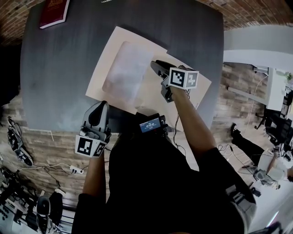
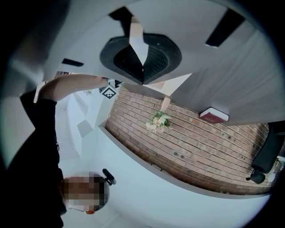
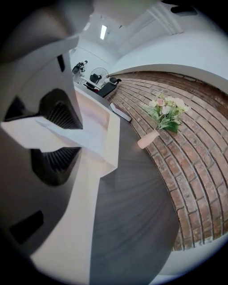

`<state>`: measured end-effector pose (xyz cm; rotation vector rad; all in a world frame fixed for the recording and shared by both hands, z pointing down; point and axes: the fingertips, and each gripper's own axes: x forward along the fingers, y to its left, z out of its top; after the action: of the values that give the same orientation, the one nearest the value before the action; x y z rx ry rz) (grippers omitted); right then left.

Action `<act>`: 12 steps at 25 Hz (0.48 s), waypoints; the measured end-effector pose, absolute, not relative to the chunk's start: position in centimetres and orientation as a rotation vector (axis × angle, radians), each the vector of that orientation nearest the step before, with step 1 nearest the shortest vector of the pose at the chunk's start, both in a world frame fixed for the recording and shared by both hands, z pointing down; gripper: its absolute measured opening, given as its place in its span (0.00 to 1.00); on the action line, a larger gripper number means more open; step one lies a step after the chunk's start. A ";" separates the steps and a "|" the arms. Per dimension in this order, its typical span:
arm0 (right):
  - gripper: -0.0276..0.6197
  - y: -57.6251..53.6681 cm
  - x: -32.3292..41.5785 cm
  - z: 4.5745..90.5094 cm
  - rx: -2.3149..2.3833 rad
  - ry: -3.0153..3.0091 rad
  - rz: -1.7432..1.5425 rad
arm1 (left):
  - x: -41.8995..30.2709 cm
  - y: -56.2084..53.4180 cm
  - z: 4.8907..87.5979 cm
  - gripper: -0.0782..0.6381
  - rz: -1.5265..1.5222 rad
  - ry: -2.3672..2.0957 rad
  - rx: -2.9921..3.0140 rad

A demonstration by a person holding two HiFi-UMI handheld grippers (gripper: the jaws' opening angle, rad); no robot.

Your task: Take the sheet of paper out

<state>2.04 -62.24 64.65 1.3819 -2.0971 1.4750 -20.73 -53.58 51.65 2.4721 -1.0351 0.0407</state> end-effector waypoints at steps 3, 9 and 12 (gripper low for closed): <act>0.23 -63.0 2.1 65.3 1.370 -2.079 1.513 | -20.5 -54.6 52.0 0.10 0.033 -1.040 2.458; 0.23 -63.8 1.9 66.6 1.375 -2.020 1.618 | -20.4 -55.3 52.7 0.10 0.020 -1.033 2.444; 0.23 -64.4 1.7 67.0 1.371 -2.000 1.662 | -20.3 -55.5 52.7 0.10 0.012 -1.028 2.439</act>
<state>1.70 -64.35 67.05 1.3708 -1.9997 1.6617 -20.28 -55.51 52.74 2.4390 -1.0283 0.0118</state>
